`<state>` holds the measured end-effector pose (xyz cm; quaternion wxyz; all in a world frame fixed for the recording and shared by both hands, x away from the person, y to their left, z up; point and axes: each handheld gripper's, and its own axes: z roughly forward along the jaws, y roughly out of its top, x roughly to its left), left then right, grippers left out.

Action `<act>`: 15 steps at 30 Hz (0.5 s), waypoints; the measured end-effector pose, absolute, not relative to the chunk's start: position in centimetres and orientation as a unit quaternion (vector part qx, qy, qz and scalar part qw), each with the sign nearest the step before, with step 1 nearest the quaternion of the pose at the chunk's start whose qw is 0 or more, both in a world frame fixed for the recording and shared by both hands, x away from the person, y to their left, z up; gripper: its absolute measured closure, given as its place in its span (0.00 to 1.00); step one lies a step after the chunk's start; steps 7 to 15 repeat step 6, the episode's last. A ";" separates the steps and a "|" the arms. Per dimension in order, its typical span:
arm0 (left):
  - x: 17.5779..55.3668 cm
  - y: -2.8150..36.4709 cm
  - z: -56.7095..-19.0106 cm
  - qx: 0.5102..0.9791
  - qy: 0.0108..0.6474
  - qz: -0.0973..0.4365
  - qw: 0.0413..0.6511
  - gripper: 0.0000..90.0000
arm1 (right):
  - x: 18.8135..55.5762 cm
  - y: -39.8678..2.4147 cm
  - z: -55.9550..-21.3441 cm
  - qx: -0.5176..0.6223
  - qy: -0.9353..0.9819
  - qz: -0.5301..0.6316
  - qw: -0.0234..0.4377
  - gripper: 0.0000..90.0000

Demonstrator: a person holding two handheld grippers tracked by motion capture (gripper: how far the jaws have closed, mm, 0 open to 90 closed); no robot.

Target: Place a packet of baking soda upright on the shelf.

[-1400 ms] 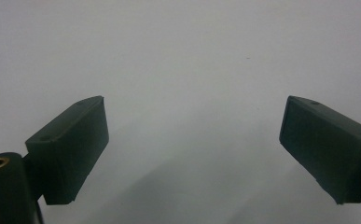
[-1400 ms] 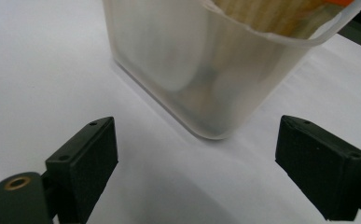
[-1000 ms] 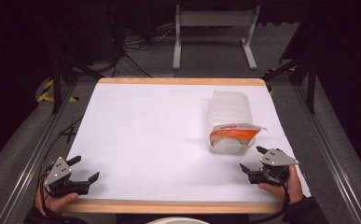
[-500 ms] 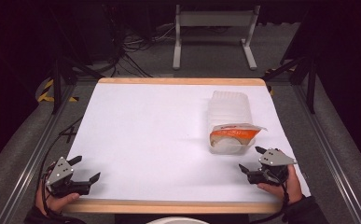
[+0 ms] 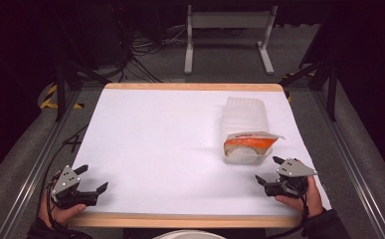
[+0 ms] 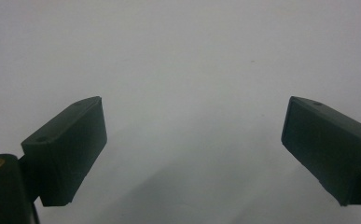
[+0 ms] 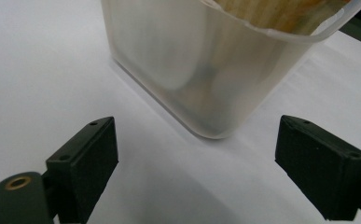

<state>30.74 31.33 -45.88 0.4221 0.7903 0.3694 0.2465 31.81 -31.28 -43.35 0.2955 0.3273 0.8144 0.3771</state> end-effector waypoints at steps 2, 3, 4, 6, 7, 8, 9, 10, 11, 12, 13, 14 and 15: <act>30.8 31.3 -45.9 0.789 0.371 0.246 0.422 0.08 | 31.8 -31.3 -43.3 0.328 0.814 0.377 0.296 0.15; 30.8 31.2 -45.9 0.788 0.374 0.246 0.423 0.08 | 31.8 -31.3 -43.3 0.328 0.814 0.377 0.296 0.15; 30.9 31.3 -45.9 0.788 0.376 0.243 0.424 0.08 | 31.8 -31.4 -43.3 0.329 0.813 0.378 0.295 0.15; 31.0 31.3 -45.9 0.784 0.381 0.242 0.426 0.08 | 31.8 -31.4 -43.3 0.330 0.813 0.379 0.294 0.15; 31.0 31.3 -45.9 0.784 0.381 0.242 0.426 0.08 | 31.8 -31.4 -43.3 0.330 0.813 0.379 0.294 0.15; 31.0 31.3 -45.9 0.784 0.381 0.242 0.426 0.08 | 31.8 -31.4 -43.3 0.330 0.813 0.379 0.294 0.15; 31.0 31.3 -45.9 0.784 0.381 0.242 0.426 0.08 | 31.8 -31.4 -43.3 0.330 0.813 0.379 0.294 0.15; 31.0 31.3 -45.9 0.784 0.381 0.242 0.426 0.08 | 31.8 -31.4 -43.3 0.330 0.813 0.379 0.294 0.15; 31.0 31.3 -45.9 0.784 0.381 0.242 0.426 0.08 | 31.8 -31.4 -43.3 0.330 0.813 0.379 0.294 0.15; 31.0 31.3 -45.9 0.784 0.381 0.242 0.426 0.08 | 31.8 -31.4 -43.3 0.330 0.813 0.379 0.294 0.15; 31.0 31.3 -45.9 0.784 0.381 0.242 0.426 0.08 | 31.8 -31.4 -43.3 0.330 0.813 0.379 0.294 0.15; 31.0 31.3 -45.9 0.784 0.381 0.242 0.426 0.08 | 31.8 -31.4 -43.3 0.330 0.813 0.379 0.294 0.15; 31.0 31.3 -45.9 0.784 0.381 0.242 0.426 0.08 | 31.8 -31.4 -43.3 0.330 0.813 0.379 0.294 0.15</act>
